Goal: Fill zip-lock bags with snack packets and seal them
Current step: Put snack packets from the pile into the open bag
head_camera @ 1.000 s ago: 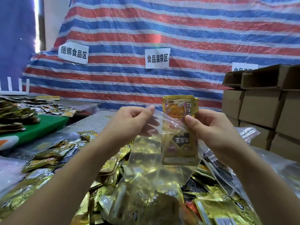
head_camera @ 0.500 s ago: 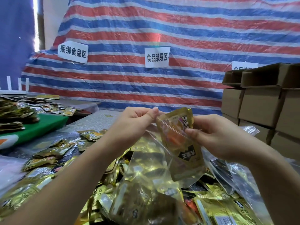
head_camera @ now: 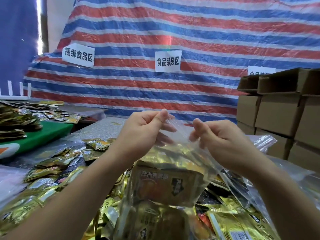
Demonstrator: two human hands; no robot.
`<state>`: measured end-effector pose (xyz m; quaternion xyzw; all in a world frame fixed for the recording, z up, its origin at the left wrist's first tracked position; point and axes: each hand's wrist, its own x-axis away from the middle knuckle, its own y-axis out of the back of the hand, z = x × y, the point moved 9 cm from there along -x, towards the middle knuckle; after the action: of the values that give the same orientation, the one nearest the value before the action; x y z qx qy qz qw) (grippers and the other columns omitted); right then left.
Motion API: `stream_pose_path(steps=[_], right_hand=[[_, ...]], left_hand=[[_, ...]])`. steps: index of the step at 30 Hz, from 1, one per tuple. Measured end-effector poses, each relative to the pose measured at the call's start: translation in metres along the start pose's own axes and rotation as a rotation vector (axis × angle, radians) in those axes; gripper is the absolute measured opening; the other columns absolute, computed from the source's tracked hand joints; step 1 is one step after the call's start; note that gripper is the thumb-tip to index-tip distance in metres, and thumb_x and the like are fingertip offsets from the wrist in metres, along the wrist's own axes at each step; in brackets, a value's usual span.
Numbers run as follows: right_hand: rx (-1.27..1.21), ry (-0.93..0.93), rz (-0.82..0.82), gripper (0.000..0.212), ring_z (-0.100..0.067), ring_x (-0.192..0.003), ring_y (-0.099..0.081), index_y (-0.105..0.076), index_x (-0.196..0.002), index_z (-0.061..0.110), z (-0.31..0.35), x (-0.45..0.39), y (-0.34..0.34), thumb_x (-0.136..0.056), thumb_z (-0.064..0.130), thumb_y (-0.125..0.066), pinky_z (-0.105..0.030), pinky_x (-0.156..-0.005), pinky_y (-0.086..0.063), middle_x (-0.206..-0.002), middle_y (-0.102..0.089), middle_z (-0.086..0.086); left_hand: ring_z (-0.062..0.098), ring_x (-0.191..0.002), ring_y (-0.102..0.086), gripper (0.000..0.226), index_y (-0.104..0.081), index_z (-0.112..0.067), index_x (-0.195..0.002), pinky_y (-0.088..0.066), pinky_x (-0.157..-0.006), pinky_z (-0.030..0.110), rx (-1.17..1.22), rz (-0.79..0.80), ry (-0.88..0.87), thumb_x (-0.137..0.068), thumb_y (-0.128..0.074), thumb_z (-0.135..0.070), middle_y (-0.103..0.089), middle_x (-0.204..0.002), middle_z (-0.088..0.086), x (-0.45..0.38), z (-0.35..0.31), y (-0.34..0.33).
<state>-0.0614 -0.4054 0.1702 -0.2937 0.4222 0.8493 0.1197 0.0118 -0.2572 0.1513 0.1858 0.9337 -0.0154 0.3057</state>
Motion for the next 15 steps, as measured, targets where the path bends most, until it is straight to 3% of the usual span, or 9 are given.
stream_pose_path(steps=[3,5,7,12,15], right_hand=[[0.107,0.044,0.139,0.046,-0.009,-0.065,-0.063,-0.071,-0.078,0.026,0.005,0.006,-0.012,-0.084,0.065,-0.048,-0.024,-0.059,-0.053,-0.073,-0.069,0.004],[0.156,0.088,0.051,0.03,-0.009,-0.071,-0.065,-0.071,-0.078,0.025,0.009,0.005,-0.002,-0.088,0.05,-0.057,-0.036,-0.069,-0.057,-0.072,-0.07,0.005],[0.119,0.139,-0.066,0.026,-0.014,-0.069,-0.065,-0.072,-0.077,0.023,0.016,0.005,0.011,-0.087,0.043,-0.059,-0.047,-0.069,-0.056,-0.069,-0.069,0.003],[0.073,0.314,-0.194,0.021,-0.014,-0.064,-0.06,-0.068,-0.078,0.022,0.039,0.013,0.028,-0.085,0.042,-0.065,-0.04,-0.059,-0.052,-0.069,-0.063,0.008],[0.058,0.281,-0.245,0.018,-0.016,-0.062,-0.054,-0.06,-0.083,0.022,0.035,0.012,0.032,-0.083,0.038,-0.069,-0.038,-0.057,-0.048,-0.068,-0.057,0.006]], left_hand=[[0.025,-0.067,-0.074,0.031,-0.067,-0.014,-0.099,-0.059,-0.056,0.027,0.053,-0.015,-0.027,-0.1,-0.045,-0.036,-0.076,-0.083,0.003,0.001,-0.005,0.001],[0.026,-0.067,-0.074,0.033,-0.067,-0.015,-0.095,-0.059,-0.056,0.028,0.071,-0.018,-0.053,-0.099,-0.044,-0.039,-0.076,-0.084,0.004,0.001,-0.01,0.003],[0.026,-0.065,-0.074,0.036,-0.067,-0.017,-0.093,-0.058,-0.053,0.027,0.085,-0.016,-0.066,-0.095,-0.044,-0.044,-0.076,-0.083,0.004,0.002,-0.014,0.002],[0.027,-0.057,-0.071,0.035,-0.065,-0.018,-0.087,-0.058,-0.05,0.028,0.128,-0.049,-0.114,-0.096,-0.043,-0.045,-0.075,-0.08,0.008,0.002,-0.018,0.004],[0.025,-0.056,-0.071,0.037,-0.065,-0.016,-0.083,-0.056,-0.049,0.027,0.124,-0.063,-0.134,-0.096,-0.045,-0.045,-0.074,-0.077,0.008,0.002,-0.019,0.006]])
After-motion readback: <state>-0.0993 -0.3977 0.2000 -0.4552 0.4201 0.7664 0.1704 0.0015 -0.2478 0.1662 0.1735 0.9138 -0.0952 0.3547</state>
